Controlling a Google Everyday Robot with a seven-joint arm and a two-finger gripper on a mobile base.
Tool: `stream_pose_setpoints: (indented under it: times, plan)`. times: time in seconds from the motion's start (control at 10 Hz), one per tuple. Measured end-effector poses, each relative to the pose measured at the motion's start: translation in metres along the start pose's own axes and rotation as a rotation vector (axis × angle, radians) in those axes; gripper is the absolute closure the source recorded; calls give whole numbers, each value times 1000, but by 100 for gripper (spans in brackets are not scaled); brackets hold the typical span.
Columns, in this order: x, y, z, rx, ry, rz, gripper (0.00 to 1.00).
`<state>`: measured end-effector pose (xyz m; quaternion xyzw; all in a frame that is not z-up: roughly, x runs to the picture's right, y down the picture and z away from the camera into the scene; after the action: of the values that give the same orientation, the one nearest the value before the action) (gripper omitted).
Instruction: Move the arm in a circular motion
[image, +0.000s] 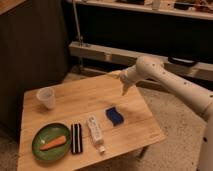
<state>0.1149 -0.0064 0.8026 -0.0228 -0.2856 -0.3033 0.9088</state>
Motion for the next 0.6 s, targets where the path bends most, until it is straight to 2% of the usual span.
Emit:
stream_pose_setpoints:
  times: [0.1,0.3,0.5,0.6]
  plan:
    - [-5,14,-14,5,12,9,20]
    - [-37,40,-43,20,16,-12,20]
    - [-78,44,-55,21,-9,-55,20]
    - [-100,40,-55,12,-25,-68,20]
